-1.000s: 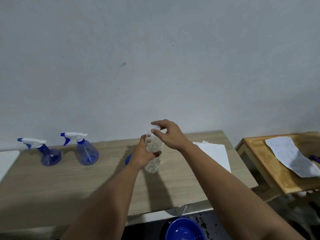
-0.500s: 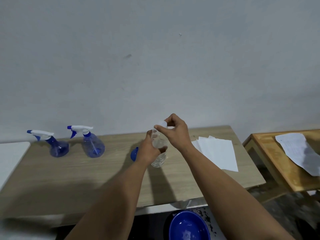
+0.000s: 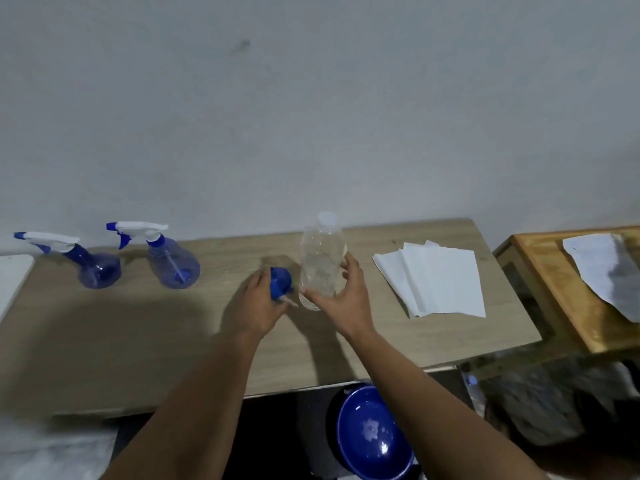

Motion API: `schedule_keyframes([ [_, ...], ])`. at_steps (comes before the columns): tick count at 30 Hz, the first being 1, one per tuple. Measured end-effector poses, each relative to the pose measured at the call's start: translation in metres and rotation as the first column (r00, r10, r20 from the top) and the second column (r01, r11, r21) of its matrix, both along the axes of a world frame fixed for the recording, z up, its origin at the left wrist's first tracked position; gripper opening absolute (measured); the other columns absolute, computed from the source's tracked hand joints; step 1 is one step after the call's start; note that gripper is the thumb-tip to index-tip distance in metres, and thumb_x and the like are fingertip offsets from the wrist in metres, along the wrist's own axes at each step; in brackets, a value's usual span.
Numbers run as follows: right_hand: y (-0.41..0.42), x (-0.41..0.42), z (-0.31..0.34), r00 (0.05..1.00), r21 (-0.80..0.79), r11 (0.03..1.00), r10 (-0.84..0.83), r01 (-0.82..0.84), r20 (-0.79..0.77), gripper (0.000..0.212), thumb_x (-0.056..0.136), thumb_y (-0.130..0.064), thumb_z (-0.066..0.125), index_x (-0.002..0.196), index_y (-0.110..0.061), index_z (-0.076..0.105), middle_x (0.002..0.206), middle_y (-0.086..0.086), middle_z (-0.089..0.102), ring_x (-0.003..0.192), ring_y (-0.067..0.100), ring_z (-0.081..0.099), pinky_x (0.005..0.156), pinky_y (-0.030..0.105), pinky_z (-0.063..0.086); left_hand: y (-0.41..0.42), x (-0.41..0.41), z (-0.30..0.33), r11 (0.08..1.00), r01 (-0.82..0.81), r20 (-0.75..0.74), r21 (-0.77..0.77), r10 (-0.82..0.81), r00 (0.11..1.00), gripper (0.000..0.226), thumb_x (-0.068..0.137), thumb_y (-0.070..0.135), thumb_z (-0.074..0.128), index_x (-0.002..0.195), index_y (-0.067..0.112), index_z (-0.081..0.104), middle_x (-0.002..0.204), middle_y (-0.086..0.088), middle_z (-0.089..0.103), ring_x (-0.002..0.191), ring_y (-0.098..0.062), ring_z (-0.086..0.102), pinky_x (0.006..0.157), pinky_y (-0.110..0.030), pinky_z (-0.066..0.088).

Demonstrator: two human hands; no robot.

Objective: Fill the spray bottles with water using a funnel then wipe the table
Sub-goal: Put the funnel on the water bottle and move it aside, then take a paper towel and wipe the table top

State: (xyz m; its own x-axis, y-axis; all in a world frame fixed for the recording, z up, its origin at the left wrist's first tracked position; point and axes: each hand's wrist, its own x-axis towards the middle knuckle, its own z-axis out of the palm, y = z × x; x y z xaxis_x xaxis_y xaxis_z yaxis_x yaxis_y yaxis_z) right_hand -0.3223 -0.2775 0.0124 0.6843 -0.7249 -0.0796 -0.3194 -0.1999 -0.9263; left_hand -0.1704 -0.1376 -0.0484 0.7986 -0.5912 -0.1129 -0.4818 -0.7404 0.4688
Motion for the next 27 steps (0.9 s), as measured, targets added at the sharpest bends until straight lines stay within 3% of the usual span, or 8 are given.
schedule_keyframes([
  [3,0.004,0.009,-0.033,0.999,0.033,0.999,0.007,-0.005,-0.044,0.096,0.062,-0.058,0.093,0.144,-0.042,0.043,0.140,-0.013,0.057,0.127,0.008,0.060,0.102,0.032,0.055,0.001,0.008,-0.014,0.998,-0.066,0.098,-0.021,0.067,0.993,0.080,0.076,0.051,0.075,0.143,0.023,0.042,0.141,0.002,0.050,0.128,-0.022,0.051,0.100,-0.040,0.049],
  [6,0.001,0.027,-0.051,0.999,0.042,0.999,-0.001,0.002,-0.037,0.084,0.069,-0.051,0.091,0.140,-0.041,0.046,0.133,-0.014,0.061,0.119,0.005,0.064,0.096,0.035,0.058,-0.008,0.022,-0.029,0.997,-0.071,0.173,0.007,0.068,0.982,0.066,0.079,0.050,0.073,0.136,0.025,0.049,0.133,0.004,0.057,0.120,-0.022,0.056,0.096,-0.039,0.050],
  [10,-0.014,0.063,-0.058,1.000,0.042,0.999,0.004,-0.003,-0.029,0.080,0.069,-0.042,0.092,0.136,-0.038,0.048,0.127,-0.016,0.066,0.112,0.001,0.066,0.094,0.035,0.059,-0.024,0.052,-0.042,0.996,-0.054,0.256,0.075,0.033,0.966,0.062,0.086,0.051,0.065,0.137,0.018,0.051,0.136,0.000,0.058,0.122,-0.023,0.055,0.114,-0.046,0.030],
  [12,-0.024,0.083,-0.058,0.999,0.033,0.999,0.007,-0.006,-0.034,0.078,0.069,-0.037,0.093,0.133,-0.038,0.049,0.123,-0.016,0.069,0.109,0.000,0.068,0.092,0.033,0.059,-0.033,0.070,-0.047,0.994,-0.059,0.291,0.093,0.029,0.956,0.062,0.087,0.052,0.064,0.137,0.018,0.052,0.136,0.000,0.059,0.122,-0.022,0.056,0.114,-0.048,0.027],
  [17,-0.045,0.129,-0.054,0.999,0.029,0.999,0.018,-0.016,-0.037,0.078,0.072,-0.032,0.091,0.138,-0.033,0.047,0.122,-0.011,0.068,0.106,0.009,0.068,0.087,0.027,0.056,-0.053,0.105,-0.047,0.998,-0.047,0.305,0.052,0.029,0.952,0.061,0.083,0.049,0.069,0.133,0.016,0.055,0.127,-0.004,0.064,0.110,-0.028,0.060,0.098,-0.044,0.044],
  [21,-0.059,0.150,-0.045,0.998,0.038,0.998,0.049,-0.047,-0.050,0.076,0.078,-0.027,0.087,0.140,-0.030,0.043,0.109,-0.020,0.064,0.093,-0.001,0.063,0.078,0.018,0.053,-0.062,0.121,-0.046,0.996,-0.071,0.305,0.046,0.054,0.951,0.065,0.079,0.054,0.072,0.132,0.018,0.056,0.123,-0.003,0.066,0.106,-0.029,0.061,0.087,-0.040,0.052],
  [24,-0.067,0.155,-0.038,0.995,0.029,0.997,0.073,-0.072,-0.072,0.063,0.082,-0.015,0.081,0.129,-0.034,0.043,0.092,-0.025,0.057,0.082,-0.003,0.060,0.068,0.018,0.046,-0.065,0.126,-0.046,0.998,-0.048,0.266,0.041,0.036,0.963,0.072,0.076,0.058,0.071,0.134,0.021,0.053,0.126,-0.001,0.064,0.110,-0.027,0.061,0.090,-0.041,0.052],
  [27,-0.068,0.150,-0.037,0.987,0.000,0.994,0.109,-0.110,-0.119,0.068,0.075,-0.021,0.086,0.128,-0.036,0.046,0.101,-0.022,0.061,0.091,0.004,0.065,0.074,0.022,0.051,-0.062,0.116,-0.046,0.996,-0.084,0.220,-0.021,0.086,0.972,0.086,0.070,0.052,0.081,0.140,0.015,0.049,0.132,-0.008,0.060,0.116,-0.030,0.059,0.096,-0.044,0.050],
])
